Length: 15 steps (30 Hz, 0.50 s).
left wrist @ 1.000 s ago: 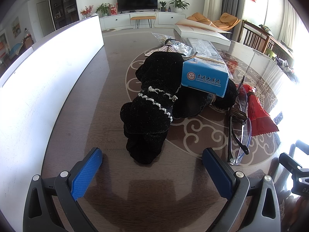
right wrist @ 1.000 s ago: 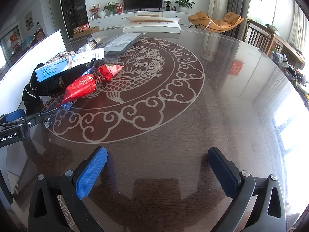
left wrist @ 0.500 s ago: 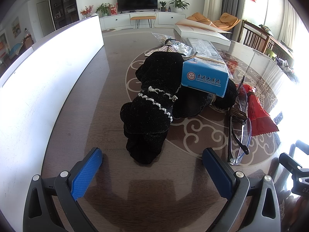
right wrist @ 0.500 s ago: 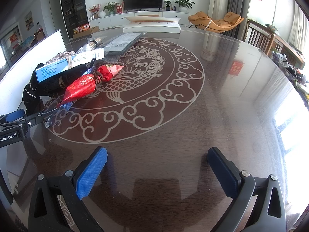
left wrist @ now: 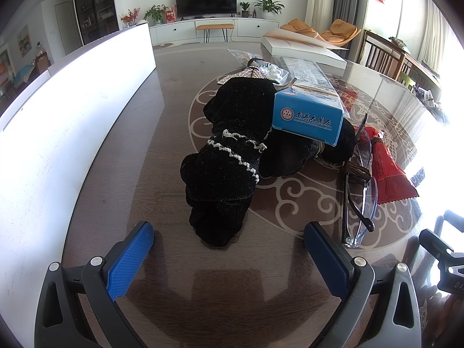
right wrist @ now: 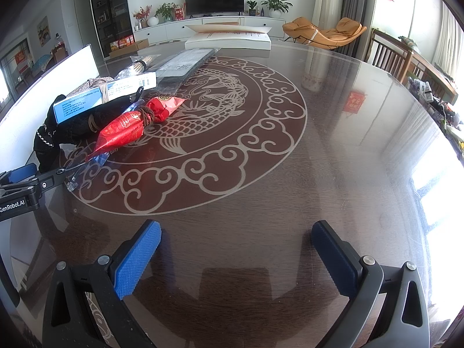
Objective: Organize objects
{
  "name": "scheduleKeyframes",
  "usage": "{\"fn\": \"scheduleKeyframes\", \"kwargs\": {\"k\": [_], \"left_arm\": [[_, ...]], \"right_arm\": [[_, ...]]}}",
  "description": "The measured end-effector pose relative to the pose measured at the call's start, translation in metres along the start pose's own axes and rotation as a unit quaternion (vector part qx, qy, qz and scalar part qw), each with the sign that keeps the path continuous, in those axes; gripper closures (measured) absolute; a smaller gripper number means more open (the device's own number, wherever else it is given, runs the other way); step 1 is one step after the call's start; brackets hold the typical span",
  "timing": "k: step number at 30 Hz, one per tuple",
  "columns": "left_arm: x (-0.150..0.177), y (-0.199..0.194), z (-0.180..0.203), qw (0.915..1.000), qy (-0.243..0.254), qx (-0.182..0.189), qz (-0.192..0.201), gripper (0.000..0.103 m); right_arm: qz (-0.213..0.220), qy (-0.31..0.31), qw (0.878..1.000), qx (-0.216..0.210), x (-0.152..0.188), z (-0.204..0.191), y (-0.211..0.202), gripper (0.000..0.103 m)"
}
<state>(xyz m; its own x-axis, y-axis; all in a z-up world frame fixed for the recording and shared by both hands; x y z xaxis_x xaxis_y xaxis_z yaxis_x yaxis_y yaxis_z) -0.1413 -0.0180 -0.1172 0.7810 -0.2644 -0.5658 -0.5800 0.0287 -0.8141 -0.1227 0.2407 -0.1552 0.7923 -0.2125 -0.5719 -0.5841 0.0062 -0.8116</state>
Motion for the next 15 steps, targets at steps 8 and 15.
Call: {"fn": "scheduleKeyframes", "kwargs": {"k": [8,15], "left_arm": [[0.0,0.0,0.0,1.0,0.0,0.0,0.0,0.0],[0.0,0.0,0.0,1.0,0.0,0.0,0.0,0.0]], "right_arm": [[-0.04,0.0,0.998,-0.053,-0.01,-0.012,0.001,0.0],[-0.062,0.095,0.976,-0.186,-0.071,-0.068,0.02,0.011]]}}
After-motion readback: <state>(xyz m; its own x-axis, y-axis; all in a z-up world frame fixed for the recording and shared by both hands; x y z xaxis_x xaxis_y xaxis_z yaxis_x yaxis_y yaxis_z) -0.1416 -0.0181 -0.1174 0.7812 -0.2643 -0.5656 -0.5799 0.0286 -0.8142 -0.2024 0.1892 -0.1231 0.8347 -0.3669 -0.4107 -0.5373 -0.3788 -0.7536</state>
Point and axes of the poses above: each gripper's, at about its wrist camera, not at the fingertips, and y roughly the way its jaws point, z to its right, x to its underside, the point moved 7 cm from there along y, roughly the way its jaws point, and after that the axes turned 13 degrees about y, right-handed, at the moved point
